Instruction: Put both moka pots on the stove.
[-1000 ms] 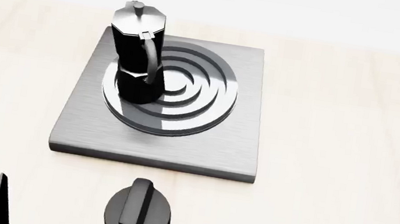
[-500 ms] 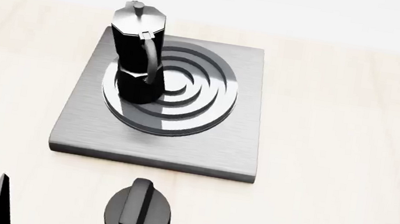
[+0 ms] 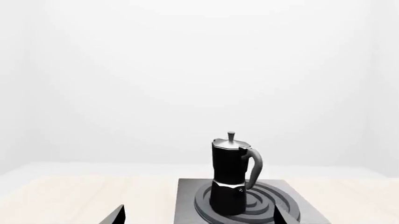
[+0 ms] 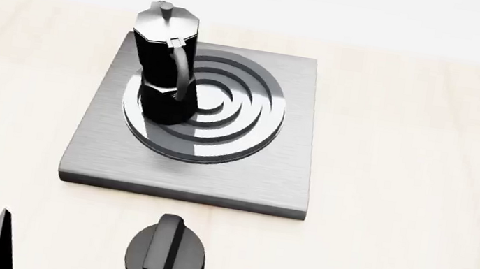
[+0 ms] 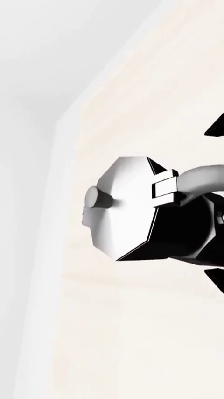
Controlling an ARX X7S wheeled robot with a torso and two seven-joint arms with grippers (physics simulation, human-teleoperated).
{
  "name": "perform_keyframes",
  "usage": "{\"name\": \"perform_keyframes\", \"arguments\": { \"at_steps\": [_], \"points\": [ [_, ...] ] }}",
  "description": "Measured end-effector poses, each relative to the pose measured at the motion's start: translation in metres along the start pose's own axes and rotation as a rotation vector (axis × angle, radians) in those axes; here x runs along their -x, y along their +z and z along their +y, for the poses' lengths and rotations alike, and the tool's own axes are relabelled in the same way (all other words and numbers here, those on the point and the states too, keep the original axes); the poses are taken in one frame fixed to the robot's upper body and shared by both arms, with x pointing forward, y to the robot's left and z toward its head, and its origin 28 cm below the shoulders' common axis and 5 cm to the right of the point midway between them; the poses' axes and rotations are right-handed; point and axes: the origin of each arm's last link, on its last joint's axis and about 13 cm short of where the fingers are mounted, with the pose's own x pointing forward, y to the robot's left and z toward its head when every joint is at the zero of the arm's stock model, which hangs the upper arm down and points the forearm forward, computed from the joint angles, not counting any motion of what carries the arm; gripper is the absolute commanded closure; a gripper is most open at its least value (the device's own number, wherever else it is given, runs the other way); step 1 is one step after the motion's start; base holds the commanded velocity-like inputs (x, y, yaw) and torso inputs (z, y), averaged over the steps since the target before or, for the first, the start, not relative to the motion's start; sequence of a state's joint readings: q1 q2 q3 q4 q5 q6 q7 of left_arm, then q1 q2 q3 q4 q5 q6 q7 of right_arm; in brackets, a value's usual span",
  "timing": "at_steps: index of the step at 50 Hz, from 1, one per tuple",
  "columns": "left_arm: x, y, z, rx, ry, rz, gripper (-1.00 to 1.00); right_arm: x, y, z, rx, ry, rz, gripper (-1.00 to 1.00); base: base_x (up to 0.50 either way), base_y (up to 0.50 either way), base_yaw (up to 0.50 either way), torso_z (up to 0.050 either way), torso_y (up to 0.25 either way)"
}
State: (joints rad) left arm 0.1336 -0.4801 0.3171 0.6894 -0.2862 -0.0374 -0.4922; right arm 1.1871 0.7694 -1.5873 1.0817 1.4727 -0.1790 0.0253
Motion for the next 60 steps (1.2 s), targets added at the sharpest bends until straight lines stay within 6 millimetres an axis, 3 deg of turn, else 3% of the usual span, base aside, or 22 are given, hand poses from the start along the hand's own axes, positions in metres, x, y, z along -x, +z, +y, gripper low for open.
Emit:
{"name": "perform_keyframes", "arguments": {
  "at_steps": [15,16,42,60],
  "points": [
    [0.000,0.000,0.000,-0.001,0.000,0.002,-1.00,-0.004,-0.009,0.001,-0.009,-0.016,0.013,-1.00,0.00,0.00,0.00,0.000,0.000],
    [0.000,0.000,0.000,-0.002,0.000,0.002,-1.00,-0.004,-0.009,0.001,-0.009,-0.017,0.014,1.00,0.00,0.00,0.00,0.000,0.000],
    [-0.001,-0.001,0.000,-0.002,0.003,0.001,-1.00,-0.002,0.000,0.011,-0.013,0.034,-0.037,1.00,0.00,0.00,0.00,0.000,0.000],
    [-0.001,-0.002,0.001,-0.003,0.007,0.002,-1.00,0.001,0.038,0.023,0.004,0.068,-0.207,1.00,0.00,0.00,0.00,0.000,0.000]
  ]
}}
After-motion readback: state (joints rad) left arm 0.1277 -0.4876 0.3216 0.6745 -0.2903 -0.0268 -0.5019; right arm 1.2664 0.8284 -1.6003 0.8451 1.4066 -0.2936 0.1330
